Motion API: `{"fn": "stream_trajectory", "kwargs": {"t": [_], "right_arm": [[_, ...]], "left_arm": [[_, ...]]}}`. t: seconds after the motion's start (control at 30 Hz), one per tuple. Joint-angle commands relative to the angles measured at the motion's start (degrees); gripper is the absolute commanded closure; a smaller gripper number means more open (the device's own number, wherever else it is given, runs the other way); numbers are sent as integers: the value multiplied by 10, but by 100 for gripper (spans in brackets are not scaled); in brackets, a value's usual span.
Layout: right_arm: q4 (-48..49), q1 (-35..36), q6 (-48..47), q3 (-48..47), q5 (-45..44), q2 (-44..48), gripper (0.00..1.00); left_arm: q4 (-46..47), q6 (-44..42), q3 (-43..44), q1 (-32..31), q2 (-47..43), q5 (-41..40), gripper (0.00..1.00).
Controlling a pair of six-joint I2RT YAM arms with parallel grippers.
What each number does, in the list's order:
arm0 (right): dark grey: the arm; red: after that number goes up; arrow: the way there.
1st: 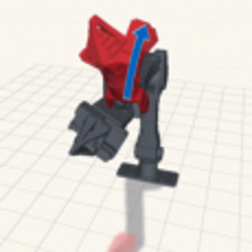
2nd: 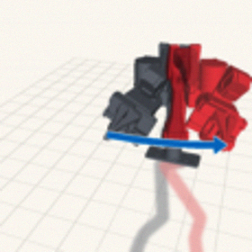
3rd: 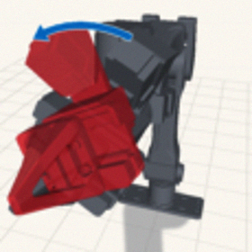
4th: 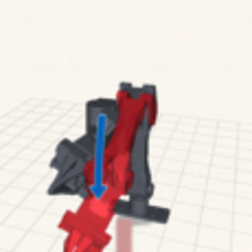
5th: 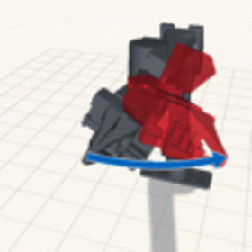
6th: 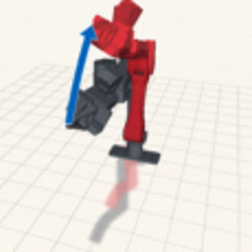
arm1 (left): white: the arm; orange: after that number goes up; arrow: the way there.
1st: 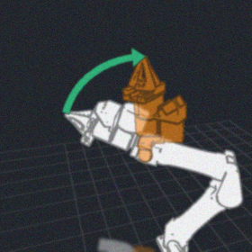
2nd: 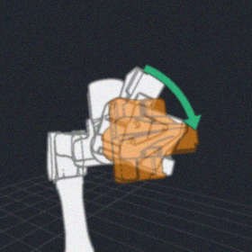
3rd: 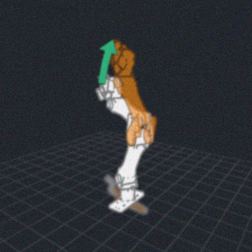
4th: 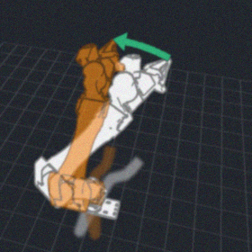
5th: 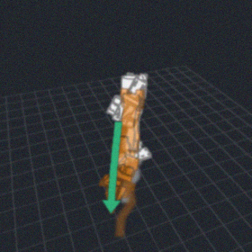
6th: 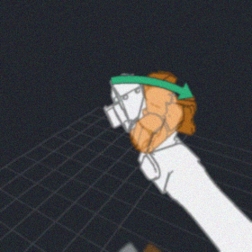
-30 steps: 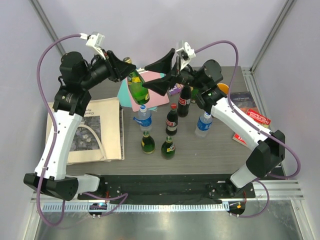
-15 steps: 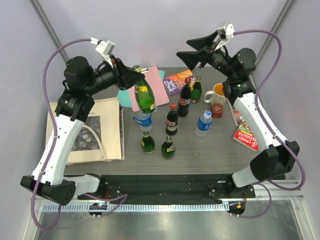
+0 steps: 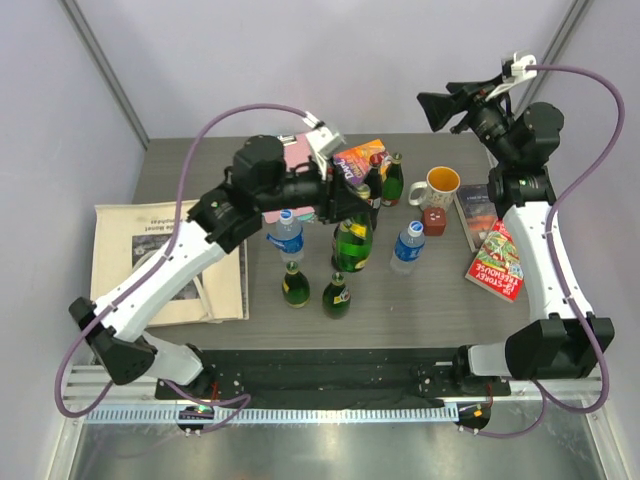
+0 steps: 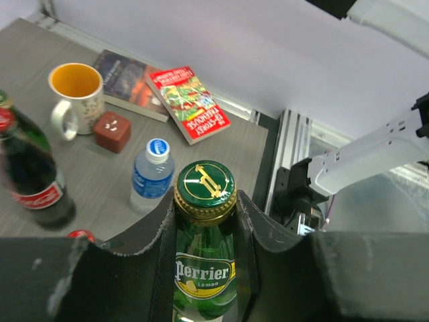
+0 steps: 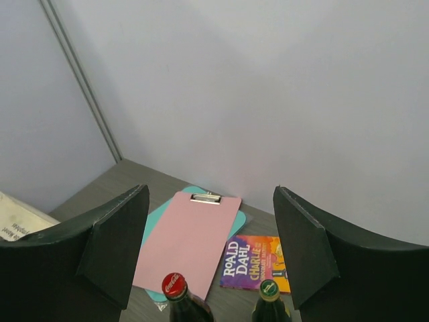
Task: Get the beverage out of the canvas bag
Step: Place the drink at the center of the board.
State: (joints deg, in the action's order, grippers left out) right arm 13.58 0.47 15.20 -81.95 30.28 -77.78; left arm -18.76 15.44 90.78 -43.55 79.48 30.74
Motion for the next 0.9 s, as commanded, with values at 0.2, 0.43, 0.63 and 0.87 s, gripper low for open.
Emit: {"fn": "stream_trajectory", "kwargs": {"t": [0.2, 0.43, 0.63, 0.87], "right_arm": [[-20, 3, -33, 67, -1, 74, 20], [-23, -13, -33, 97, 11, 90, 20], [-31, -12, -38, 123, 31, 107, 20], [-47, -12, -53, 148, 36, 119, 20]], "left_arm": [[113, -74, 28, -109, 27, -87, 100], [159, -130, -18, -160, 52, -147, 100], [273, -152, -107, -196, 65, -194, 100], [374, -173, -153, -221, 97, -234, 100]]}}
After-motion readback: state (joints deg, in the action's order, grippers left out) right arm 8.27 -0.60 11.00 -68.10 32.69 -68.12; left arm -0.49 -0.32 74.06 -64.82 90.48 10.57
